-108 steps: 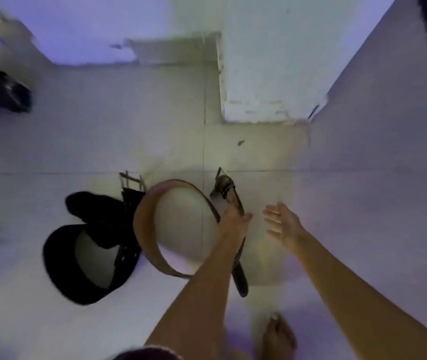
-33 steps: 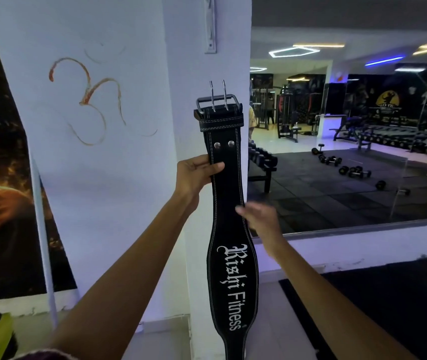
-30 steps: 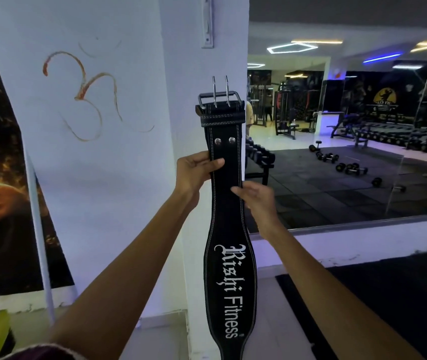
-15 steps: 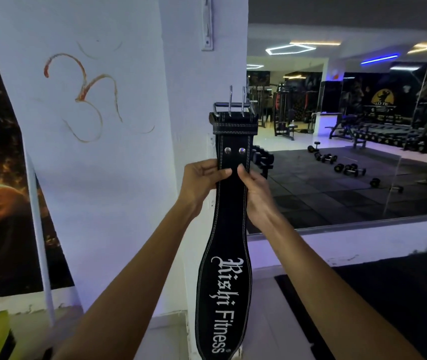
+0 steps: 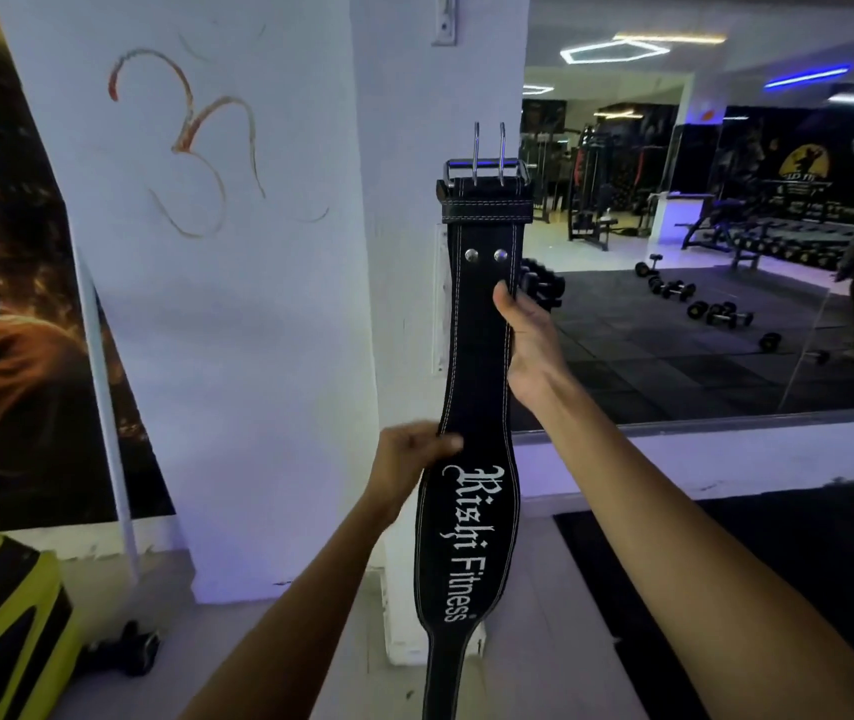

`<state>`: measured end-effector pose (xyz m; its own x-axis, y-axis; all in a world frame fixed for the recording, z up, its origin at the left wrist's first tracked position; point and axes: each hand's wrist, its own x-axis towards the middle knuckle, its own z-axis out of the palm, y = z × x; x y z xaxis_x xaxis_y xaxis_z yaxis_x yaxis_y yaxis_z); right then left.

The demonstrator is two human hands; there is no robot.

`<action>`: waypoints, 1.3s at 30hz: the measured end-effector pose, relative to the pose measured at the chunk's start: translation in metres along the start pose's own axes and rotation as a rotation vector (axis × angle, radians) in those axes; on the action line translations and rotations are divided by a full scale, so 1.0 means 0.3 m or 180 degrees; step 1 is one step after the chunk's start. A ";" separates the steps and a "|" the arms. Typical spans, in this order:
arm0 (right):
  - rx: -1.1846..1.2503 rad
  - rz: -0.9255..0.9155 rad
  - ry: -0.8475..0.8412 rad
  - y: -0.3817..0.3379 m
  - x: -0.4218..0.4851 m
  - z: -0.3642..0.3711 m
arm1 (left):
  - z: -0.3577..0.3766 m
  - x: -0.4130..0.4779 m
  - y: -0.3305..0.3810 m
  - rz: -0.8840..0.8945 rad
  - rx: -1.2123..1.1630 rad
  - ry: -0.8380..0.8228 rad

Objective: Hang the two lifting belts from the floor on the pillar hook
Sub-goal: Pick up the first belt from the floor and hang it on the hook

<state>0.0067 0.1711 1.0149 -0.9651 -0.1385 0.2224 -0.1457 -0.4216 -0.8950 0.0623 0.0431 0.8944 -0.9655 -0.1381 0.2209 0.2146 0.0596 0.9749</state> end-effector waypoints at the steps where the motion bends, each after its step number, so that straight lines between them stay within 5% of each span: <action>1: -0.0008 -0.0009 -0.0006 -0.001 0.003 -0.009 | -0.023 -0.034 -0.067 -0.0208 0.0290 -0.0089; 5: 0.0026 -0.0020 -0.0136 0.010 -0.009 -0.030 | -0.071 -0.055 -0.073 -0.0583 0.1067 -0.0599; 10: -0.0115 -0.0168 -0.0588 0.004 -0.025 -0.036 | 0.017 0.102 0.345 0.0511 -0.0276 0.0112; 15: -0.0592 -0.0623 -0.0586 0.014 -0.047 -0.075 | 0.063 0.150 0.459 0.0768 -0.0494 0.0348; 22: -0.1755 0.0196 -0.0638 0.296 -0.146 -0.346 | 0.067 0.157 0.438 0.0855 -0.0728 0.0302; 29: -0.1065 -0.0264 -0.0488 0.223 -0.125 -0.250 | 0.078 0.158 0.453 0.0953 -0.0700 0.0253; 35: -0.2600 0.0798 -0.1128 0.385 -0.243 -0.435 | 0.040 0.153 0.426 0.0927 -0.0641 0.0245; 39: -0.1273 0.0264 -0.0598 0.163 -0.126 -0.248 | 0.030 0.139 0.401 0.0863 -0.0564 0.0183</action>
<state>0.0198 0.2223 0.9341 -0.9261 -0.3332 0.1768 -0.1779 -0.0277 -0.9837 0.0466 0.0534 1.0206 -0.8608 -0.1966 0.4694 0.4899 -0.0704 0.8690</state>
